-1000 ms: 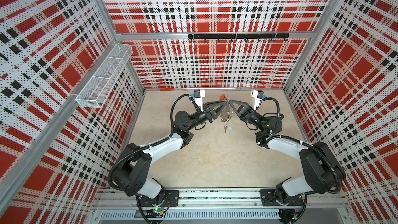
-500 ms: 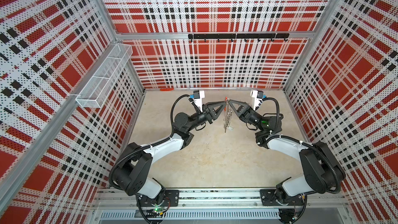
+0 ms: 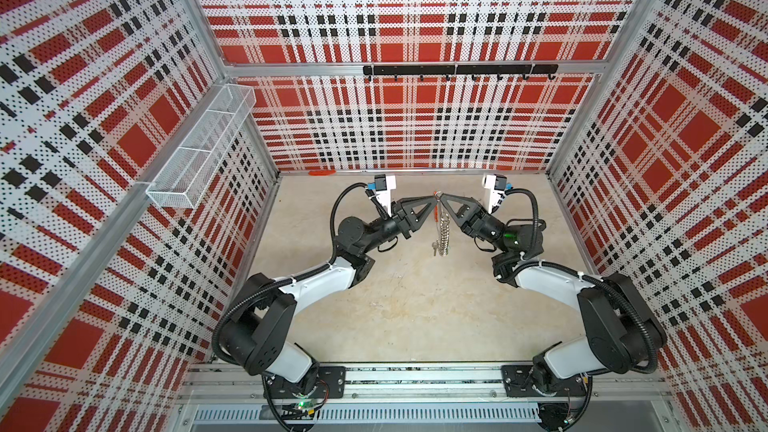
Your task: Put the keys on the keyring
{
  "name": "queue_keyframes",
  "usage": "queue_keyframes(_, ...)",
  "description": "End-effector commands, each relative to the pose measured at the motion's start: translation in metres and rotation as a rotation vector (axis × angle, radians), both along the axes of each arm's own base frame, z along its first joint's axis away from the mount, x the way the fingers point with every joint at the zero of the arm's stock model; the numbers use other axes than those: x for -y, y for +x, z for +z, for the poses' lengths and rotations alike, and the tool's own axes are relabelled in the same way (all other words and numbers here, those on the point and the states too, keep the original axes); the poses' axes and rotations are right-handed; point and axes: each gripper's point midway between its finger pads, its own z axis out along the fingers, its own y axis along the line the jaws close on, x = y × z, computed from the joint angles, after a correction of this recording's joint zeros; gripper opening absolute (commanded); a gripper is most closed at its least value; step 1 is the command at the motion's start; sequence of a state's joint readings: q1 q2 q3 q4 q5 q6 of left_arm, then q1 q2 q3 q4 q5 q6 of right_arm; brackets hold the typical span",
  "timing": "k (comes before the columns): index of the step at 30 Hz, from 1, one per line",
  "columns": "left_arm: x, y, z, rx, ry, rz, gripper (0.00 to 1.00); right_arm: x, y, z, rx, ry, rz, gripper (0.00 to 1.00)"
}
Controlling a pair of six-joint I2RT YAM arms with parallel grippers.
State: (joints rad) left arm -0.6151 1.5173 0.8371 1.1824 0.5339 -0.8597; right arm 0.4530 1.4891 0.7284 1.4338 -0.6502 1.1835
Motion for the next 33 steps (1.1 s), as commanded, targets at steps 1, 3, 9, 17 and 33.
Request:
queue_keyframes(1,0.0015,-0.0037,0.0149,0.047,-0.028,-0.01,0.21,-0.0002,-0.0084,0.0204,0.072,0.031,0.01,0.0)
queue_keyframes(3,0.0011,-0.0036,0.0152,0.047,-0.029,-0.009,0.2,-0.0008,-0.0089,0.0208,0.072,0.031,0.013,0.0)
queue_keyframes(9,0.0016,-0.0032,0.0142,0.046,-0.027,-0.011,0.16,-0.003,-0.0101,0.0201,0.074,0.027,0.017,0.0)
queue_keyframes(17,0.0035,-0.0028,0.0134,0.044,-0.023,-0.02,0.07,-0.0062,-0.0121,0.0188,0.075,0.022,0.029,0.0)
queue_keyframes(33,0.0084,-0.0041,0.0134,0.042,-0.022,-0.036,0.0,-0.0082,-0.0126,0.0189,0.074,0.019,0.03,0.0)
